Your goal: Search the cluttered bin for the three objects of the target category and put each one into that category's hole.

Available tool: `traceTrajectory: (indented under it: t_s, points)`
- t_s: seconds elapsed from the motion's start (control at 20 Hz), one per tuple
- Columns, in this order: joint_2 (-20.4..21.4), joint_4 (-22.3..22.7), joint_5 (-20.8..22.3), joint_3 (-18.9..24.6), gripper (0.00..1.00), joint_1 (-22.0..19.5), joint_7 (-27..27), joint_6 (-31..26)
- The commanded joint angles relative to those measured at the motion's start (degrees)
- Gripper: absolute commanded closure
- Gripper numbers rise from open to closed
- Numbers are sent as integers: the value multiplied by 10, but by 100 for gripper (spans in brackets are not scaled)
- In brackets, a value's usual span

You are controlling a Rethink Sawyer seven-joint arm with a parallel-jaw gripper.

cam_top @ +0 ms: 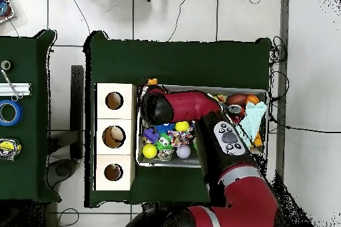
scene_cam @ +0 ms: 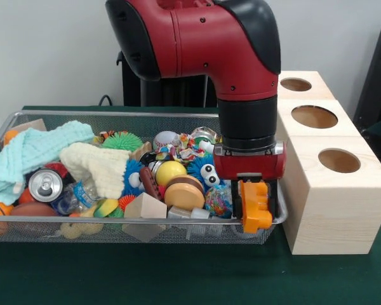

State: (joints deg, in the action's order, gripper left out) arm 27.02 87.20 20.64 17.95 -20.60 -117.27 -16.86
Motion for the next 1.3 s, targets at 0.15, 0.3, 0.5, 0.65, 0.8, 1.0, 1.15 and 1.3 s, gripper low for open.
traceTrajectory:
  t_s: [0.15,0.3,0.5,0.65,0.8,1.0,1.15,1.3]
  points:
    - [73,78,-4,24,100,-54,61,-132]
    - [181,120,-50,38,100,-78,89,-239]
    - [238,112,-57,45,100,-108,146,-341]
    - [233,112,-38,65,100,-145,179,-339]
    - [239,108,-16,80,100,-182,215,-356]
    - [204,135,36,99,100,-238,249,-284]
    - [156,143,84,106,100,-262,240,-203]
    - [138,146,108,120,100,-275,226,-163]
